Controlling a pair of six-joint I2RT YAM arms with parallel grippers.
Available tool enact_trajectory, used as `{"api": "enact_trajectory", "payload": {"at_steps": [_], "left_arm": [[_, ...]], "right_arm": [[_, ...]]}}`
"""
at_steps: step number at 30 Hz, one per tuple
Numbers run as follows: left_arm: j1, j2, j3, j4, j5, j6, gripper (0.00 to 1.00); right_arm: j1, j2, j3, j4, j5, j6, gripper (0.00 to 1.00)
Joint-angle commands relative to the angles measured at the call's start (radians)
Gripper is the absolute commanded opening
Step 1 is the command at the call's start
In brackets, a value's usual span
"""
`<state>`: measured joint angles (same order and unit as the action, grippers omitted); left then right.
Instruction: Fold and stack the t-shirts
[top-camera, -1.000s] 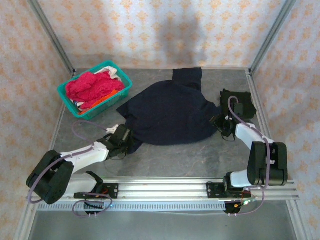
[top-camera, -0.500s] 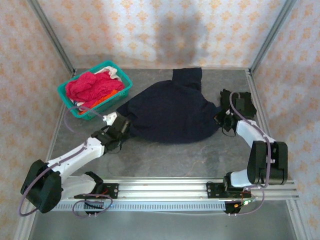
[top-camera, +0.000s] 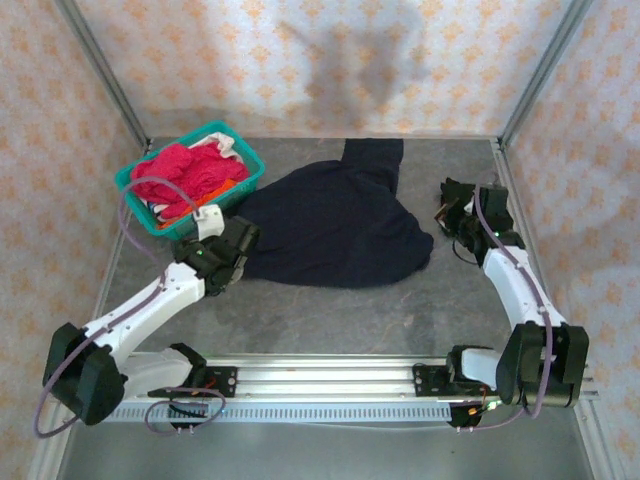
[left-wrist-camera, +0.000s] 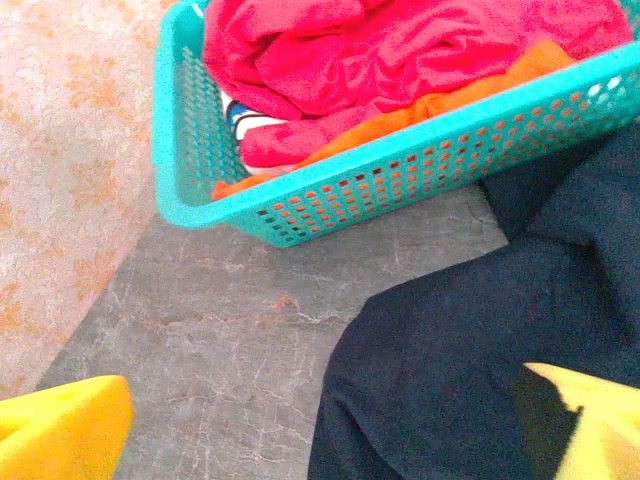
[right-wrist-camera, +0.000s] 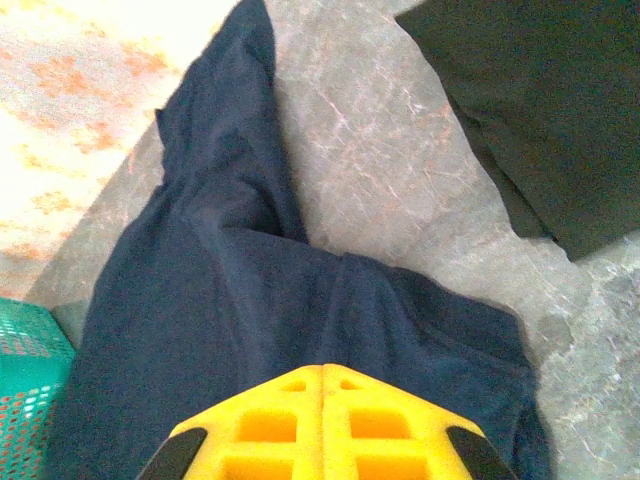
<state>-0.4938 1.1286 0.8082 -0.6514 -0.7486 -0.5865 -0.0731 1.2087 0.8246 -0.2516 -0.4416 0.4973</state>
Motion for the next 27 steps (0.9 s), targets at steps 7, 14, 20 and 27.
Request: {"api": "enact_trajectory", "payload": {"at_steps": [7, 14, 20, 27], "left_arm": [[0.211, -0.18, -0.173, 0.114, 0.33, -0.268, 1.0], [0.308, -0.017, -0.197, 0.235, 0.487, -0.428, 1.0], [0.338, 0.045, -0.299, 0.369, 0.481, -0.509, 0.99], [0.367, 0.182, -0.303, 0.498, 0.591, -0.475, 0.94]], "right_arm": [[-0.005, 0.022, -0.038, -0.012, -0.092, -0.018, 0.0], [0.048, 0.058, -0.045, -0.065, -0.138, -0.059, 0.04], [0.107, 0.067, -0.109, -0.057, -0.063, -0.037, 0.58], [0.128, 0.077, -0.172, 0.026, -0.028, 0.01, 0.69]]}}
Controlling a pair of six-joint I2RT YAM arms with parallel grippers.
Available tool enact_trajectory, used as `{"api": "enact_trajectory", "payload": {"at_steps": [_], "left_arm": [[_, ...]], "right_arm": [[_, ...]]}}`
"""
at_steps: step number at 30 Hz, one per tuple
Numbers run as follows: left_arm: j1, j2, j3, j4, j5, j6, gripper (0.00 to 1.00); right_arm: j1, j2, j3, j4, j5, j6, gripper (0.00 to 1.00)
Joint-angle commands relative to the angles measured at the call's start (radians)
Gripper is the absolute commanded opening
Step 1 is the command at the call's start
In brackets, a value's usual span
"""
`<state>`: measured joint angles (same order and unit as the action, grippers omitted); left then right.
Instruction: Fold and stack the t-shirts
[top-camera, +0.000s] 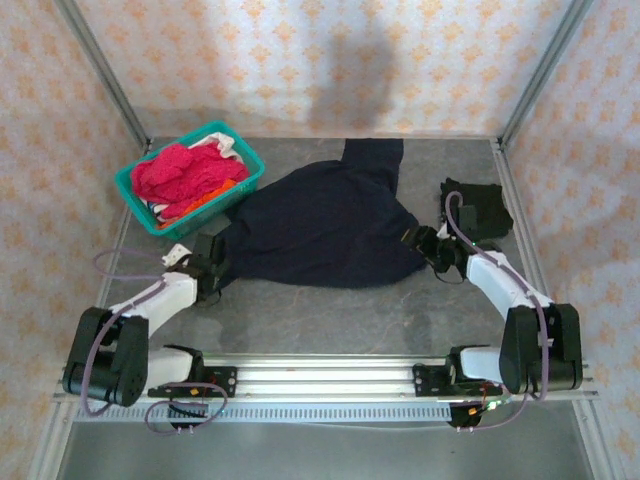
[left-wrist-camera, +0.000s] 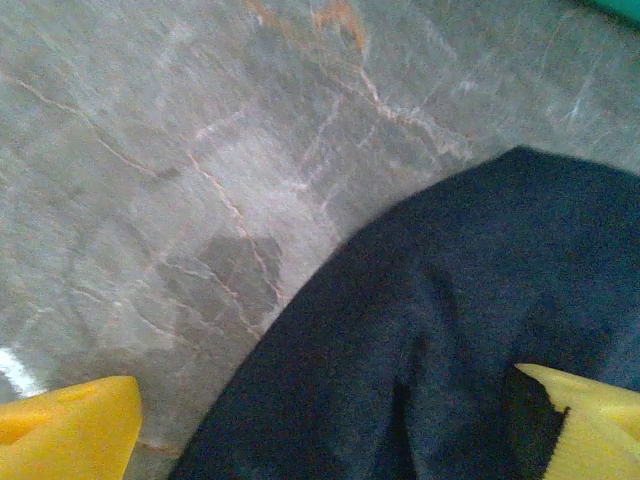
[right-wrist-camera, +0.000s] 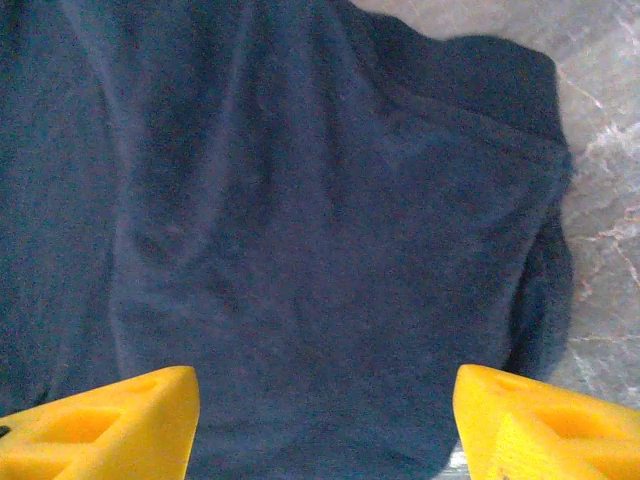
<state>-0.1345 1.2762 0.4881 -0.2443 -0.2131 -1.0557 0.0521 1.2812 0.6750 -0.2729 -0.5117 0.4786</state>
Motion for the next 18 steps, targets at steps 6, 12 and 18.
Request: {"api": "enact_trajectory", "payload": {"at_steps": [6, 12, 18], "left_arm": [[0.007, 0.083, 0.067, 0.06, 0.057, 0.022, 0.92], [0.007, 0.127, 0.106, 0.033, 0.053, 0.008, 0.81], [0.006, 0.195, 0.089, 0.109, 0.09, -0.008, 0.57]], "right_arm": [[0.006, 0.04, -0.018, 0.069, 0.018, 0.022, 0.69], [0.006, 0.099, -0.019, 0.111, 0.012, 0.04, 0.68], [0.006, 0.108, -0.013, 0.115, 0.011, 0.037, 0.68]]}}
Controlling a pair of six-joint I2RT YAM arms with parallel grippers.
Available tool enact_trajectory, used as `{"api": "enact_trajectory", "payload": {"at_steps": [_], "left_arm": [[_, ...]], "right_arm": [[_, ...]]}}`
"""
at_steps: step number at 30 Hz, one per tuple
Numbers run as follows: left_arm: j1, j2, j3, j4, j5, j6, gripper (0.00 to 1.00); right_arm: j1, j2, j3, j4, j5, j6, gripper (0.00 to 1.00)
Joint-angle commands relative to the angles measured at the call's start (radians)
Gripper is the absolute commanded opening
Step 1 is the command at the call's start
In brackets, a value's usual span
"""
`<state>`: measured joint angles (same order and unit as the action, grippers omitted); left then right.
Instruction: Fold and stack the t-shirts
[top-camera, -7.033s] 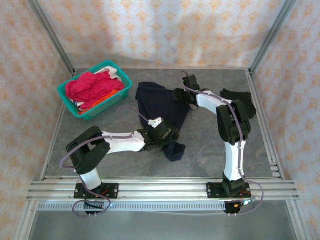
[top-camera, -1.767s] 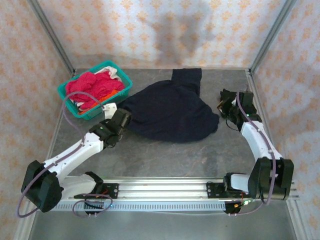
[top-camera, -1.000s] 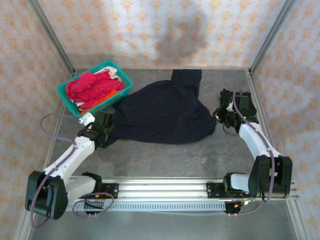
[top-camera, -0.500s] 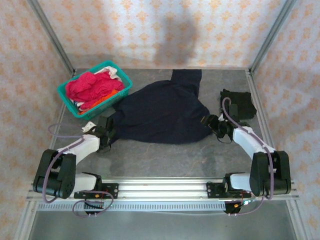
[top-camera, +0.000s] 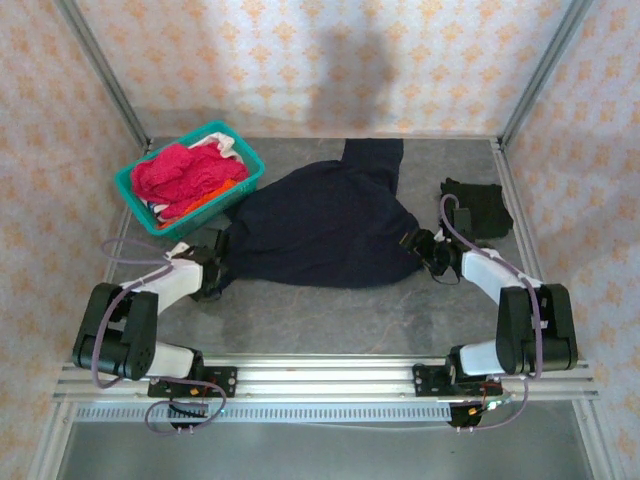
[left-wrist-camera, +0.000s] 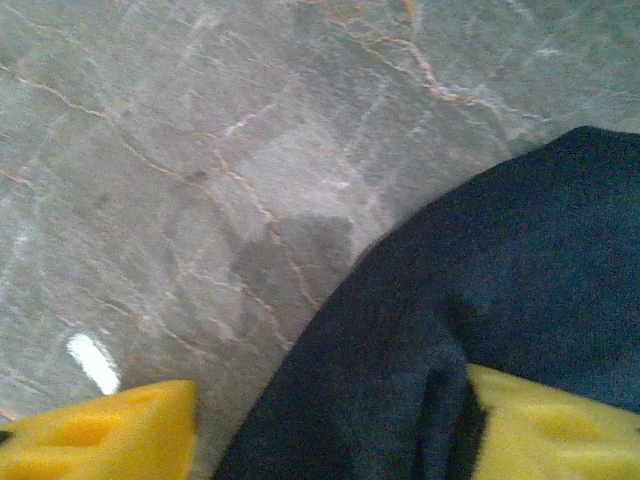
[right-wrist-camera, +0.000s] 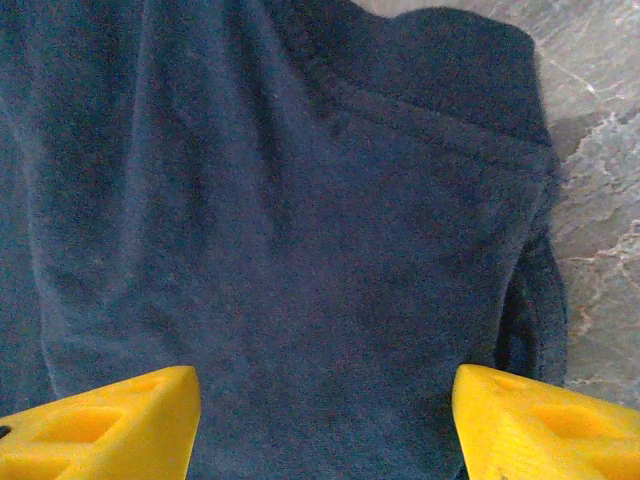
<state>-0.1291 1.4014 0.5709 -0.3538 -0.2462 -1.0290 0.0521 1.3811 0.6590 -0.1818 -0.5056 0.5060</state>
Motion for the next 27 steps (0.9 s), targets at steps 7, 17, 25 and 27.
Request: {"api": "enact_trajectory", "payload": {"at_steps": [7, 17, 25, 27], "left_arm": [[0.001, -0.029, 0.015, 0.123, 0.062, -0.032, 0.15], [0.002, -0.212, 0.112, -0.057, 0.007, 0.084, 0.0], [0.001, -0.266, 0.109, -0.097, -0.013, 0.112, 0.0], [0.001, -0.269, 0.11, -0.101, -0.014, 0.115, 0.0]], "right_arm": [[0.006, 0.015, 0.012, 0.016, 0.016, 0.016, 0.67], [0.004, 0.017, -0.038, 0.012, 0.218, 0.158, 0.5], [0.005, 0.006, -0.144, 0.199, 0.079, 0.223, 0.42], [0.006, 0.06, -0.131, 0.232, 0.016, 0.221, 0.41]]}}
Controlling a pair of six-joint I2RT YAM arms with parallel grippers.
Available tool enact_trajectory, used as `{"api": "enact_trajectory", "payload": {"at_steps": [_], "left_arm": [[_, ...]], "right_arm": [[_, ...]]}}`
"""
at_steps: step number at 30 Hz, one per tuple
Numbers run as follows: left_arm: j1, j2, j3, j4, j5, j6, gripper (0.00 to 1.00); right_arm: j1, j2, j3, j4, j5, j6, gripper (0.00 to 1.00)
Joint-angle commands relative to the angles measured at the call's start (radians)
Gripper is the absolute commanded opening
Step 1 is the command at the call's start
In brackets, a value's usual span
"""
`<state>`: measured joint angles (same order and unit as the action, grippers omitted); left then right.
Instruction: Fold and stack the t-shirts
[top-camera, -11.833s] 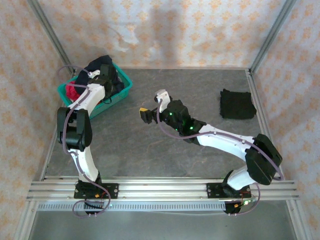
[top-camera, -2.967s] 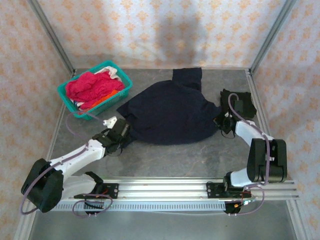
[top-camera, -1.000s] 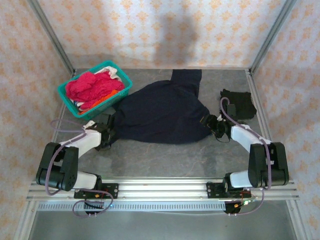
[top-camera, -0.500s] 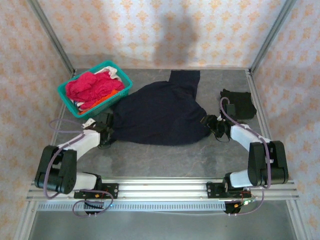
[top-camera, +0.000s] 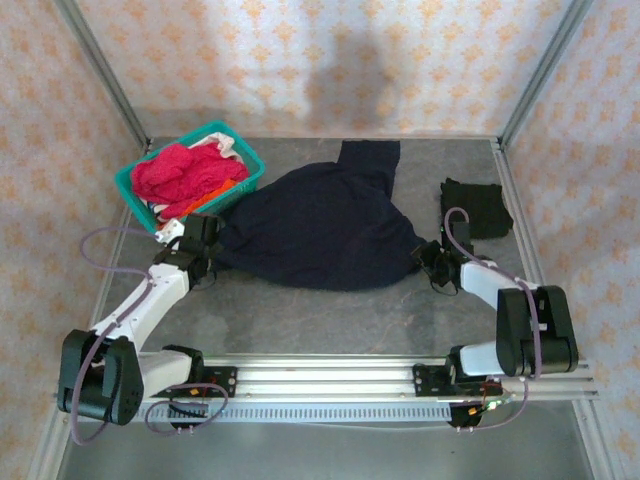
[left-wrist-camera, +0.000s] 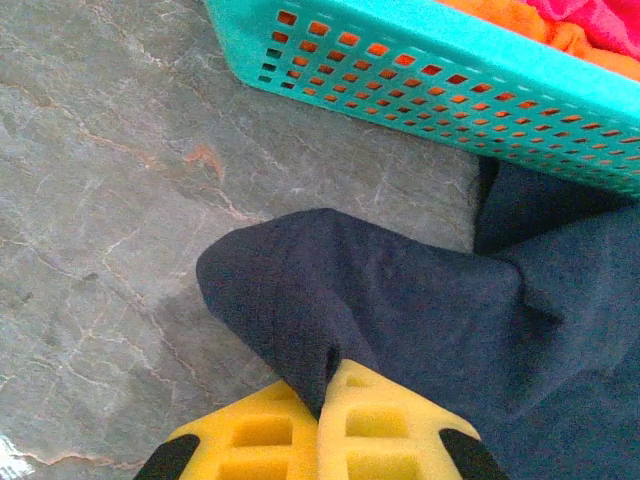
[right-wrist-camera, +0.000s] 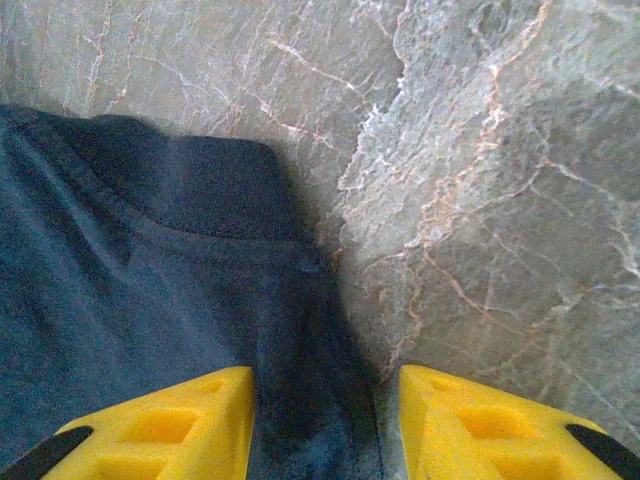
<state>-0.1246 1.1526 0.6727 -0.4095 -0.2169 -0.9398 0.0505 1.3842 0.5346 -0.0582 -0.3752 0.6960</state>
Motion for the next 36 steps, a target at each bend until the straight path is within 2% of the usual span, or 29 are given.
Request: {"api": "enact_trajectory", "payload": {"at_steps": [1, 4, 5, 9, 12, 19, 26, 30, 36], "left_arm": [[-0.003, -0.022, 0.01, -0.046, -0.042, 0.028, 0.0], [-0.003, -0.028, 0.023, -0.062, -0.051, 0.037, 0.0], [-0.003, -0.032, 0.03, -0.069, -0.055, 0.043, 0.0], [-0.003, -0.056, 0.088, -0.101, -0.082, 0.099, 0.0], [-0.003, -0.047, 0.207, -0.144, -0.117, 0.18, 0.0], [-0.004, 0.049, 0.657, -0.291, -0.183, 0.39, 0.0], [-0.003, 0.159, 1.096, -0.438, -0.129, 0.552, 0.0], [-0.004, 0.171, 1.182, -0.459, -0.075, 0.57, 0.0], [-0.004, 0.161, 1.194, -0.459, -0.053, 0.582, 0.0]], "right_arm": [[0.008, 0.087, 0.007, 0.116, -0.143, 0.03, 0.35], [0.007, 0.111, 0.015, 0.17, -0.172, 0.05, 0.03], [0.006, 0.097, 0.022, 0.17, -0.165, 0.051, 0.0], [0.003, -0.024, 0.115, 0.07, -0.127, 0.02, 0.0], [-0.002, -0.123, 0.271, -0.077, -0.077, -0.048, 0.0], [-0.029, -0.195, 0.692, -0.327, -0.037, -0.174, 0.0], [-0.071, -0.266, 0.969, -0.396, -0.006, -0.221, 0.0], [-0.082, -0.293, 1.056, -0.414, 0.005, -0.231, 0.0], [-0.083, -0.323, 1.1, -0.414, -0.012, -0.238, 0.0]]}}
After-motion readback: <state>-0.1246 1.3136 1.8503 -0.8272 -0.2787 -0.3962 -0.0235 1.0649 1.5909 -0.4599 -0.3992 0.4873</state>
